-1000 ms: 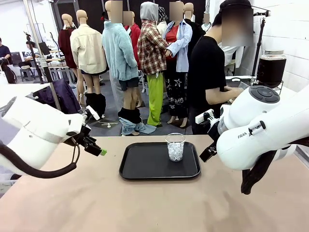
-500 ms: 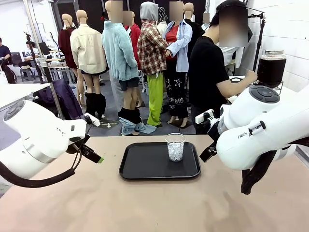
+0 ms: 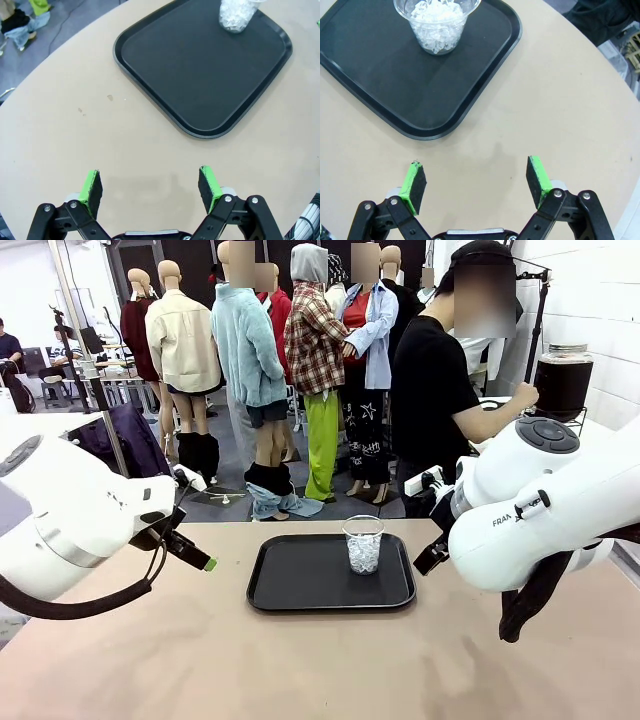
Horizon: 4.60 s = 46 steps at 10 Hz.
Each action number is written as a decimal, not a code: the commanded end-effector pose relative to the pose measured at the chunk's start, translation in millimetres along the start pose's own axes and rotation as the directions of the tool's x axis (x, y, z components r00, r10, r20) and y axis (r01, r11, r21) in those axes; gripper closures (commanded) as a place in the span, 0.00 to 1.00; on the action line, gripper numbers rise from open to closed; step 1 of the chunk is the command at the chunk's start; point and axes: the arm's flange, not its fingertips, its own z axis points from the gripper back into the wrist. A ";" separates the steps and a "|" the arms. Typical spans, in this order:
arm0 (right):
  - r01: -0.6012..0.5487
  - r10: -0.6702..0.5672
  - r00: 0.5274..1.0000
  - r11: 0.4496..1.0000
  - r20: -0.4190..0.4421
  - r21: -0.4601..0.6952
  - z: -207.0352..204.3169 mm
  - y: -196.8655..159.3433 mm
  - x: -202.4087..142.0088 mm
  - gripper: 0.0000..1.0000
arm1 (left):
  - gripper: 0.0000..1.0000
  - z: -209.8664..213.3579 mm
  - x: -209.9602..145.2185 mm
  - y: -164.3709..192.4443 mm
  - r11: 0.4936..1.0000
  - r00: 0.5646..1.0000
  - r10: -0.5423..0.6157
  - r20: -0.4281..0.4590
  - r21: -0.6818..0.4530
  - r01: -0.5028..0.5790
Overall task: Pour the drink into the iced cup.
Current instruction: Pick up the iced cup indicated by the human and present it to them.
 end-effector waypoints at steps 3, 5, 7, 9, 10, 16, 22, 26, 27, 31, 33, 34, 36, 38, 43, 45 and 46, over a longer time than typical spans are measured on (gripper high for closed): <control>0.000 0.000 1.000 1.000 0.000 0.001 -0.2 0.4 -0.2 0.00 | 0.00 -5.1 -2.9 1.0 1.000 1.000 -0.003 -0.005 0.018 0.003; 0.000 0.000 1.000 1.000 0.000 0.001 -0.2 0.4 -0.2 0.00 | 0.00 -5.1 -2.9 1.0 1.000 1.000 -0.003 -0.005 0.018 0.003; 0.000 0.000 1.000 1.000 0.000 0.001 -0.2 0.4 -0.2 0.00 | 0.00 -5.1 -2.9 1.0 1.000 1.000 -0.003 -0.005 0.018 0.003; 0.000 0.000 1.000 1.000 0.000 0.001 -0.2 0.4 -0.2 0.00 | 0.00 -5.1 -2.9 1.0 1.000 1.000 -0.003 -0.005 0.018 0.003; 0.000 0.000 1.000 1.000 0.000 0.001 -0.2 0.4 -0.2 0.00 | 0.00 -5.1 -2.9 1.0 1.000 1.000 -0.003 -0.005 0.018 0.003; 0.000 0.000 1.000 1.000 0.000 0.001 -0.2 0.4 -0.2 0.00 | 0.00 -5.1 -2.9 1.0 1.000 1.000 -0.003 -0.005 0.018 0.003; 0.000 0.000 1.000 1.000 0.000 0.001 -0.2 0.4 -0.2 0.00 | 0.00 -5.1 -2.9 1.0 1.000 1.000 -0.003 -0.005 0.018 0.003; 0.000 0.000 1.000 1.000 0.000 0.001 -0.2 0.4 -0.2 0.00 | 0.00 -5.1 -2.9 1.0 1.000 1.000 -0.003 -0.005 0.018 0.003; 0.000 0.000 1.000 1.000 0.000 0.001 -0.2 0.4 -0.2 0.00 | 0.00 -5.1 -2.9 1.0 1.000 1.000 -0.003 -0.005 0.018 0.003; 0.000 0.000 1.000 1.000 0.000 0.001 -0.2 0.4 -0.2 0.00 | 0.00 -5.1 -2.9 1.0 1.000 1.000 -0.003 -0.005 0.018 0.003; 0.000 0.000 1.000 1.000 0.000 0.001 -0.2 0.4 -0.2 0.00 | 0.00 -5.1 -2.9 1.0 1.000 1.000 -0.003 -0.005 0.018 0.003; 0.000 0.000 1.000 1.000 0.000 0.001 -0.2 0.4 -0.2 0.00 | 0.00 -5.1 -2.9 1.0 1.000 1.000 -0.003 -0.005 0.018 0.003; 0.000 0.000 1.000 1.000 0.000 0.001 -0.2 0.4 -0.2 0.00 | 0.00 -5.1 -2.9 1.0 1.000 1.000 -0.003 -0.005 0.018 0.003; 0.000 0.000 1.000 1.000 0.000 0.001 -0.2 0.4 -0.2 0.00 | 0.00 -5.1 -2.9 1.0 1.000 1.000 -0.003 -0.005 0.018 0.003; 0.000 0.000 1.000 1.000 0.000 0.001 -0.2 0.4 -0.2 0.00 | 0.00 -5.1 -2.9 1.0 1.000 1.000 -0.003 -0.005 0.018 0.003; 0.000 0.000 1.000 1.000 0.000 0.001 -0.2 0.4 -0.2 0.00 | 0.00 -5.1 -2.9 1.0 1.000 1.000 -0.003 -0.005 0.018 0.003; 0.000 0.000 1.000 1.000 0.000 0.001 -0.2 0.4 -0.2 0.00 | 0.00 -5.1 -2.9 1.0 1.000 1.000 -0.003 -0.005 0.018 0.003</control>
